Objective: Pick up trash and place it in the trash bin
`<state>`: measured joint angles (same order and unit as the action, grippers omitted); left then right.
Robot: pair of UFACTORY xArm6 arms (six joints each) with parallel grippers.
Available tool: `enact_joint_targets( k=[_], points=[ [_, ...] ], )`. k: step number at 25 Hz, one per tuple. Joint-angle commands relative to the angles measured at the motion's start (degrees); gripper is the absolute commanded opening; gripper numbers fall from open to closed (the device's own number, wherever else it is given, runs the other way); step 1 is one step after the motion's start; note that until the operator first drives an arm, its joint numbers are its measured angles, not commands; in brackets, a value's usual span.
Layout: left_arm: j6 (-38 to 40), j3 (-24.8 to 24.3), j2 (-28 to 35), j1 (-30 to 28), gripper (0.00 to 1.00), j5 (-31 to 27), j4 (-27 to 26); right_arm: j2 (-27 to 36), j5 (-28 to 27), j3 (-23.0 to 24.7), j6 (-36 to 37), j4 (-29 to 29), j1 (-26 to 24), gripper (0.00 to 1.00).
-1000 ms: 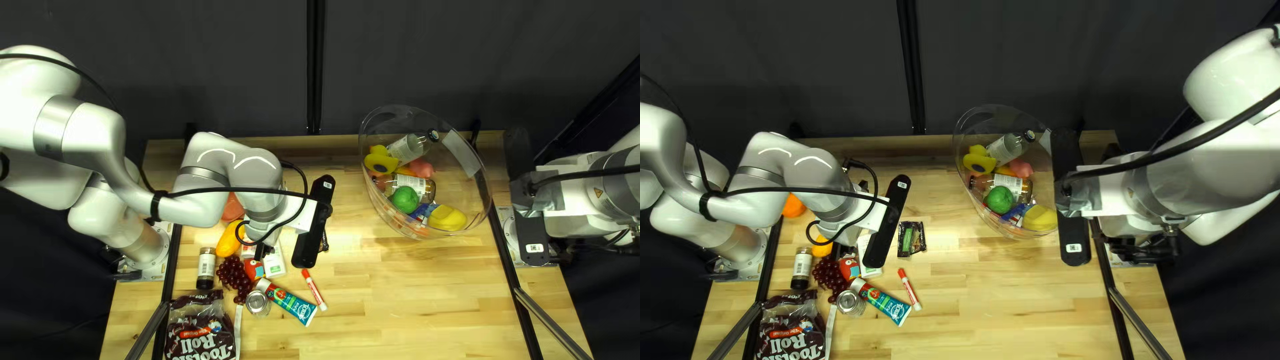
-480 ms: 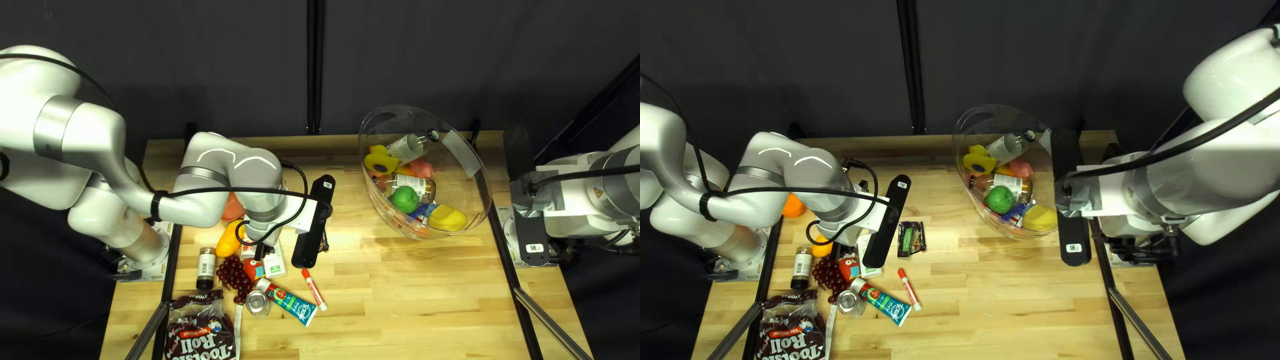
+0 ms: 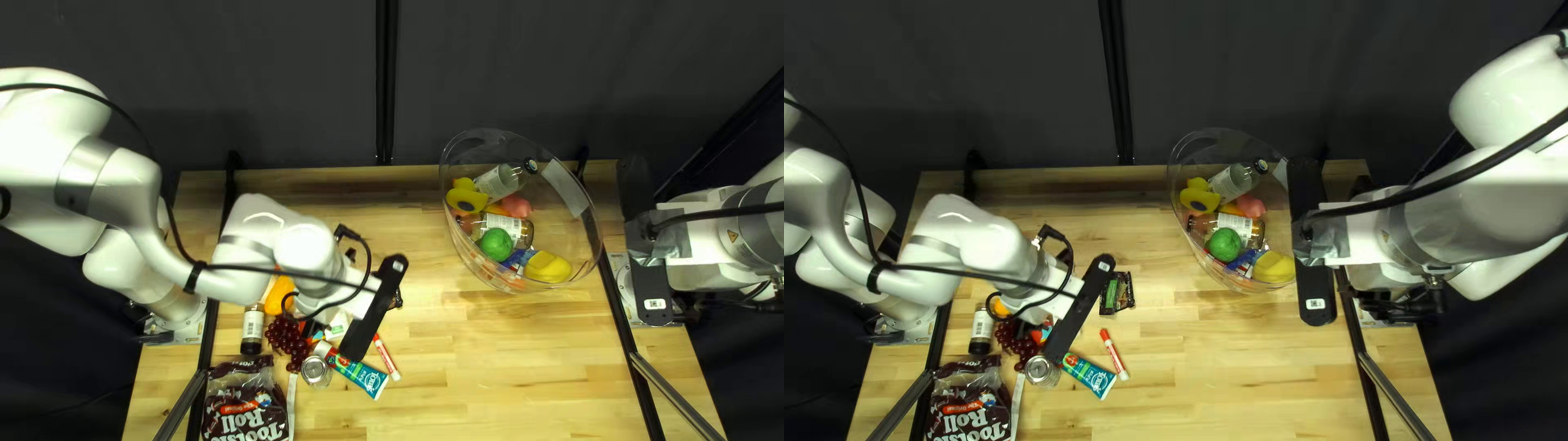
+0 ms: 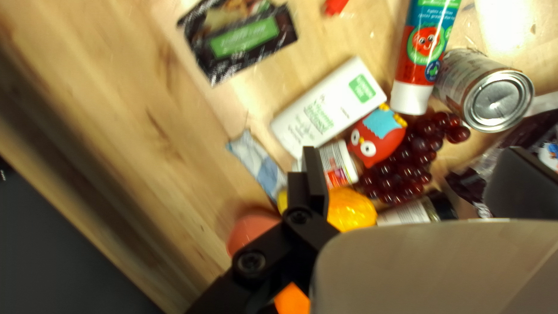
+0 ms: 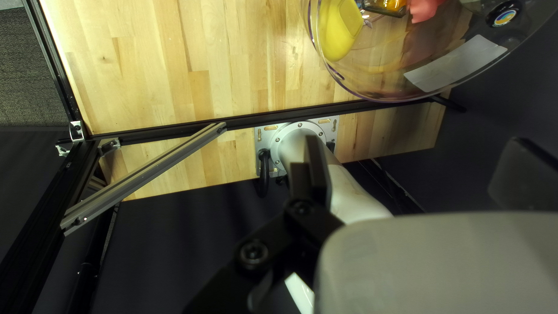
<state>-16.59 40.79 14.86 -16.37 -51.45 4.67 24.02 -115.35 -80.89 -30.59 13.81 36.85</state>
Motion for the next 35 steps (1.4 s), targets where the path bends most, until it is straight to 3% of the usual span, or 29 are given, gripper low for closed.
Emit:
enact_joint_targets(
  k=[1, 6, 20, 24, 35],
  points=[
    [-2.55, 1.87, -4.99, -0.83, 1.0, 4.2, -0.26, 0.0, 0.0, 0.0, 0.0, 0.0, 0.0, 1.0],
    [-6.75, 2.12, -7.46, 0.61, 1.0, 6.47, -2.48, 0.0, 0.0, 0.0, 0.0, 0.0, 0.0, 1.0],
    [-6.75, 2.12, -7.46, 0.61, 1.0, 6.47, -2.48, 0.0, 0.0, 0.0, 0.0, 0.0, 0.0, 1.0],
    [-7.78, 4.84, -13.1, -1.52, 1.0, 6.37, -0.07, 0.0, 0.0, 0.0, 0.0, 0.0, 0.0, 1.0],
    [-16.93, 4.01, -20.33, -1.12, 1.0, 16.66, 5.08, 0.0, 0.0, 0.0, 0.0, 0.0, 0.0, 1.0]
  ],
)
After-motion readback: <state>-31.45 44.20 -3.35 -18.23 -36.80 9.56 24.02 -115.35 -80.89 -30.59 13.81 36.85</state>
